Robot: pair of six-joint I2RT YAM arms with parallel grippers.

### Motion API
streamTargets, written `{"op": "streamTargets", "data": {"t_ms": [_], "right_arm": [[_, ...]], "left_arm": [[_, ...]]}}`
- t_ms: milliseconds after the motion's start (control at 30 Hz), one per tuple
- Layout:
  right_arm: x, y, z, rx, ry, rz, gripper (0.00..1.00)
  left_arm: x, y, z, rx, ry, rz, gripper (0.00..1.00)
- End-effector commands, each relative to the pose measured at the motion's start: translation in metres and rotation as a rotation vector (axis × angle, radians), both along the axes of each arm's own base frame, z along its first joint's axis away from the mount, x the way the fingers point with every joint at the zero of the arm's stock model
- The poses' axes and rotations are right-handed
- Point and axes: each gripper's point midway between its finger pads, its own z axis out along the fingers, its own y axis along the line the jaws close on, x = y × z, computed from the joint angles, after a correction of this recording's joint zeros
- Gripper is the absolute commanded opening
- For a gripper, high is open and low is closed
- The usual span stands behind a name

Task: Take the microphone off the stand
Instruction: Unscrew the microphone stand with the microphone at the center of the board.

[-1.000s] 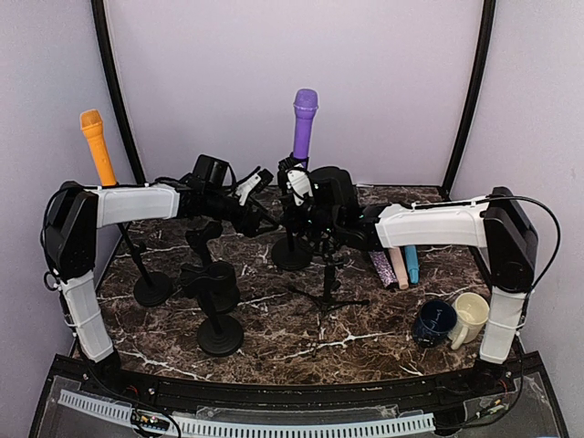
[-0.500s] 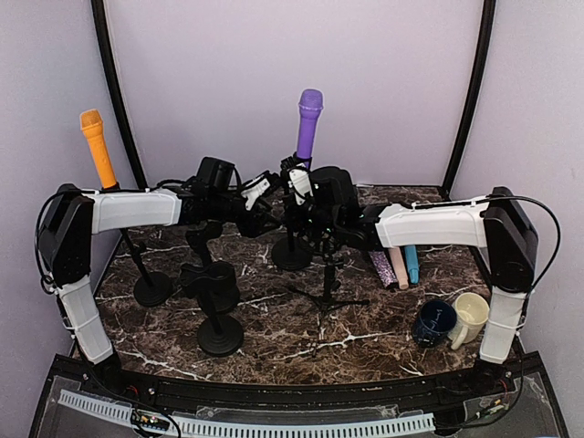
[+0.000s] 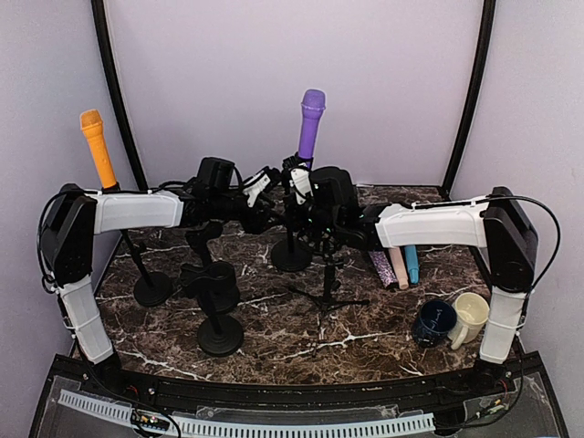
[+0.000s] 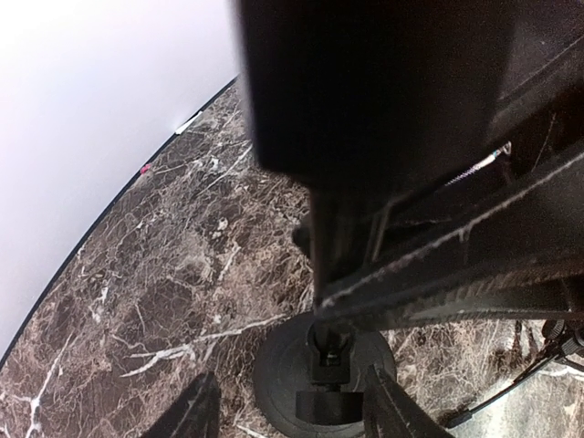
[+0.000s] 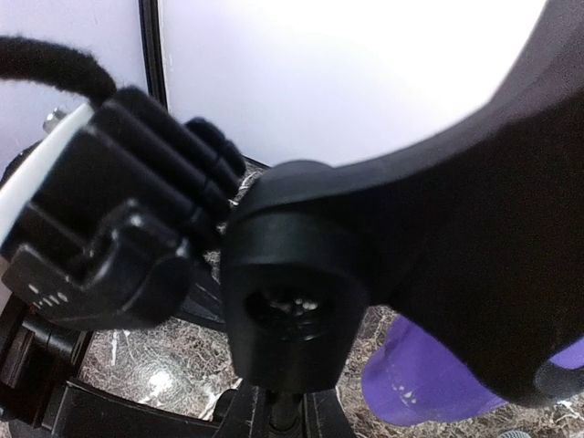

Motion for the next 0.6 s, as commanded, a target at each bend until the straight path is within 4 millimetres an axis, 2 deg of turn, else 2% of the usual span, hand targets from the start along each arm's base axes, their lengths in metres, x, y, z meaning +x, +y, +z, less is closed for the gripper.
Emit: {"op": "streamTargets", "data": {"t_ms": [0,33,67,100,133,267,433,567], "right_arm": [[-0.01,0.012,0.025,0.067,-0.026,0.044,0.0],[-0.01,0.011,0.026,0.068,-0.027,0.044,0.0],[-0.01,0.011,0.027,0.07,-0.028,0.043,0.0],[-0.01,0.011,0.027,0.071,-0.028,0.044,0.0],[-0.01,0.011,0.027,0.072,-0.028,0.044,0.0],[-0.01,0.013,0.027,0.073,-0.029,0.046,0.0],[-0.009,0.013,0.028,0.075,-0.031,0.044,0.0],[-0.008,0.013,0.028,0.076,-0.031,0.043,0.0]], "left_arm": [[-0.001,0.0,0.0,-0.063,0.016,0.014,0.62],[0.001,0.002,0.005,-0.083,0.002,0.02,0.64],[-0.001,0.005,0.0,-0.09,0.018,0.027,0.67],[0.0,0.007,0.007,-0.11,0.004,0.028,0.68],[-0.002,0.009,0.003,-0.115,0.018,0.031,0.7],[-0.005,0.01,0.003,-0.13,0.029,0.012,0.7],[-0.002,0.009,0.0,-0.113,0.025,0.008,0.56],[-0.001,0.006,-0.001,-0.104,0.029,-0.004,0.49]]}}
